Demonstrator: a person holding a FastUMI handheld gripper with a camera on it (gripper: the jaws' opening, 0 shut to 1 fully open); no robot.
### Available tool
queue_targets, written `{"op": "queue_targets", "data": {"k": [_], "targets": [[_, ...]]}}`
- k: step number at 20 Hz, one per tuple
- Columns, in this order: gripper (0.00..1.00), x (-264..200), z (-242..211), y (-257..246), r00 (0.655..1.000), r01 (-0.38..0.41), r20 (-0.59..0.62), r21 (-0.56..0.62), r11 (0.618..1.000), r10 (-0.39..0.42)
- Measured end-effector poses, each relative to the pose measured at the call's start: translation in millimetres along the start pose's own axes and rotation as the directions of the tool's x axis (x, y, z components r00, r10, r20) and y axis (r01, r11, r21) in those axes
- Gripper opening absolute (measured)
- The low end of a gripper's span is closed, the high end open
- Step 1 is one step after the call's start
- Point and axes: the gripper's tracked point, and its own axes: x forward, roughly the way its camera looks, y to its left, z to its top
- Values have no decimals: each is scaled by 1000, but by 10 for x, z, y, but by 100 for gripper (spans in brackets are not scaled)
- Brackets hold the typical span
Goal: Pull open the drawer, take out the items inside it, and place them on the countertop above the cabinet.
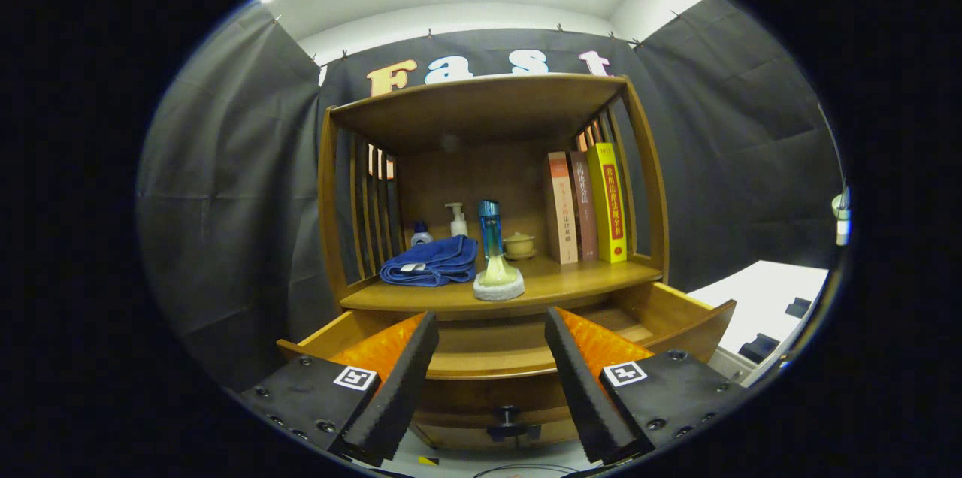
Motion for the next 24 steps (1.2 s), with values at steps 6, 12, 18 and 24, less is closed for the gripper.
{"op": "queue_targets", "data": {"k": [6,12,18,24], "targets": [[94,18,-308,55,1000,-12,-29,-48,999,11],[94,20,-563,86,999,-37,-39,-60,998,34],[94,-176,-862,189,997,-73,-41,-116,991,69],[97,-103,-1141,55,994,-50,-104,-94,994,40]]}}
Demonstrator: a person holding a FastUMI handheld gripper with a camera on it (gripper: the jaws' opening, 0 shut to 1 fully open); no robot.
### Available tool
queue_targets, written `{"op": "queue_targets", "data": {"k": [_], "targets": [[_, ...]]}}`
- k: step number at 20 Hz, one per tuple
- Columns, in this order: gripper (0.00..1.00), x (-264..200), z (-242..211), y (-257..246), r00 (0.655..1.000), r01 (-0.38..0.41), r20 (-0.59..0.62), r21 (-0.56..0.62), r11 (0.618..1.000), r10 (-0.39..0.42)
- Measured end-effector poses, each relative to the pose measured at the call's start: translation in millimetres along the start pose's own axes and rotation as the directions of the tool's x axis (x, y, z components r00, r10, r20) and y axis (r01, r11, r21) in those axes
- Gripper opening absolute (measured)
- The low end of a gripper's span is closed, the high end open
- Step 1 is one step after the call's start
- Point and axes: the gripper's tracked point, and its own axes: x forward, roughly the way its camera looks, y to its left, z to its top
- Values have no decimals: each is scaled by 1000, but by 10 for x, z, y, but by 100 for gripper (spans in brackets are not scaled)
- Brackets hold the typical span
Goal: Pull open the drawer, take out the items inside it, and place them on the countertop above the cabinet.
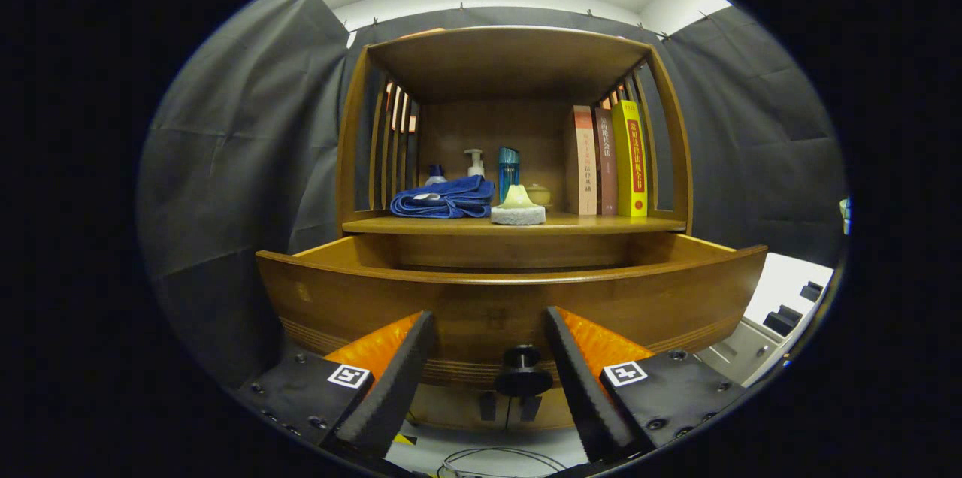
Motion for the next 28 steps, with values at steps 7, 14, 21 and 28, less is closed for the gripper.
{"op": "queue_targets", "data": {"k": [7,14,21,28], "targets": [[97,50,-119,-124,999,20,-38,28,999,-18],[98,72,-149,-163,997,57,-55,-22,998,-58],[98,171,-153,-165,995,64,-72,-28,998,-66],[98,377,-106,-166,993,63,-94,-46,997,-67]]}}
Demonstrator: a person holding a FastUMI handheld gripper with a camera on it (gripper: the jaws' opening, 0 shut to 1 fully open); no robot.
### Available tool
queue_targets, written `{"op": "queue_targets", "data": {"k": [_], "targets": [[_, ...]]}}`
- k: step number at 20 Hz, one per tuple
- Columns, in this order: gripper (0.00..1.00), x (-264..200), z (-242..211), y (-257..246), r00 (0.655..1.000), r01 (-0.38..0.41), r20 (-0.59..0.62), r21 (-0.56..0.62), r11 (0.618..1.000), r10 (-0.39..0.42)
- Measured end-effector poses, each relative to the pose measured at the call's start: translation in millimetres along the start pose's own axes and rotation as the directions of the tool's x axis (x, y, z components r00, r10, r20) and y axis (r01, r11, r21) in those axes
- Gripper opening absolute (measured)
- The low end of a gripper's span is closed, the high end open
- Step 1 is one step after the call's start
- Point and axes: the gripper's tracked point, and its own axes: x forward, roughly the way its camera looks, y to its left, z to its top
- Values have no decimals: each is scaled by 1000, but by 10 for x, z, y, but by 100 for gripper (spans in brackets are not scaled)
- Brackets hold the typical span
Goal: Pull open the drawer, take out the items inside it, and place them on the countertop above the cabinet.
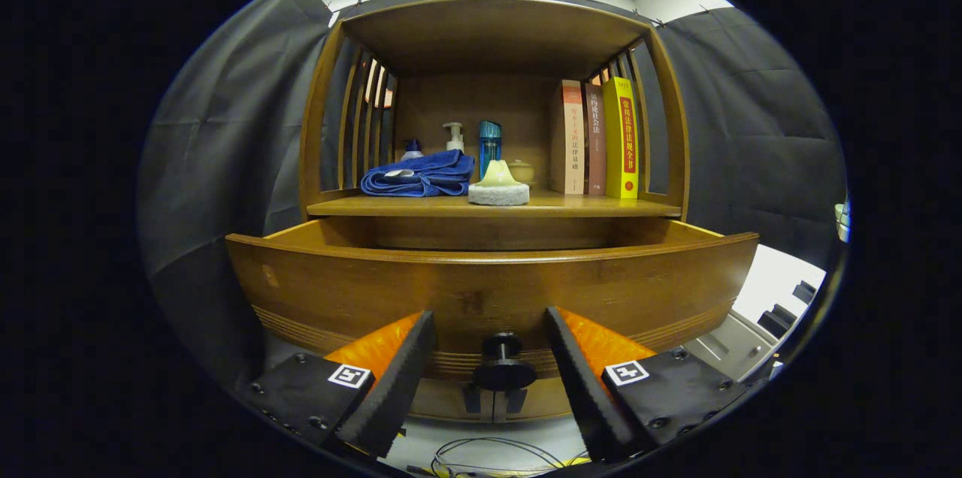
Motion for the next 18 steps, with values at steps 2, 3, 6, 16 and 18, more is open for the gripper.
{"op": "queue_targets", "data": {"k": [2,3,6,16,18], "targets": [[98,91,7,2,1000,-1,-8,-15,1000,1],[98,132,-3,2,1000,-1,-10,-18,1000,1],[98,246,-7,-4,1000,-1,-14,-22,1000,1],[98,728,-21,-7,1000,-1,-18,-63,998,-1],[98,874,-22,-13,1000,0,-19,-66,998,-1]]}}
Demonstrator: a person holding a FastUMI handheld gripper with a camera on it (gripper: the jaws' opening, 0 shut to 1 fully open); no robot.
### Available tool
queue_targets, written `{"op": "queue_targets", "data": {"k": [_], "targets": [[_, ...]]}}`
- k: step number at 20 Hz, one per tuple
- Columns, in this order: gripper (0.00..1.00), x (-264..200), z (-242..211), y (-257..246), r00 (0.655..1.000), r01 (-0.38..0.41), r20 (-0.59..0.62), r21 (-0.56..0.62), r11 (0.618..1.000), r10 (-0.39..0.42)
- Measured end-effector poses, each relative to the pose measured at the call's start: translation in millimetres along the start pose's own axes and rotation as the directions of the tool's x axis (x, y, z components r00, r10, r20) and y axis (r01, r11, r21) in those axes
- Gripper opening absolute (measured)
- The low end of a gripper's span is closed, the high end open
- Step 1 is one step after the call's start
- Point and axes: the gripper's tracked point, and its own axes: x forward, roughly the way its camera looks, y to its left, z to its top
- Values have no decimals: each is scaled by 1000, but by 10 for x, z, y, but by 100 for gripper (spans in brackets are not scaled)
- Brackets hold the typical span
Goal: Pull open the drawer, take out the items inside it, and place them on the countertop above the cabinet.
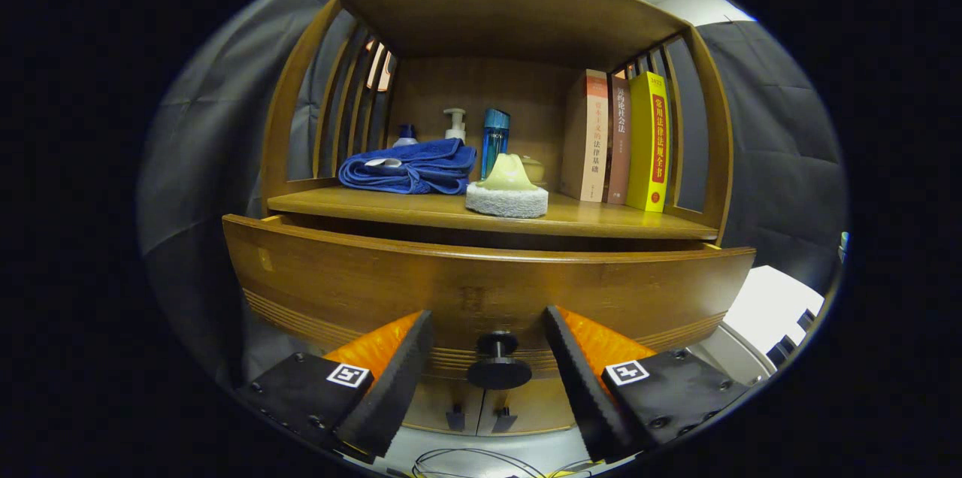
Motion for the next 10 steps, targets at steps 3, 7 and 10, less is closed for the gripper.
{"op": "queue_targets", "data": {"k": [3,7,10], "targets": [[98,193,4,-2,1000,0,2,-4,1000,0],[99,409,2,-8,1000,1,-5,-3,1000,-1],[99,430,-11,9,1000,1,-3,-11,1000,-1]]}}
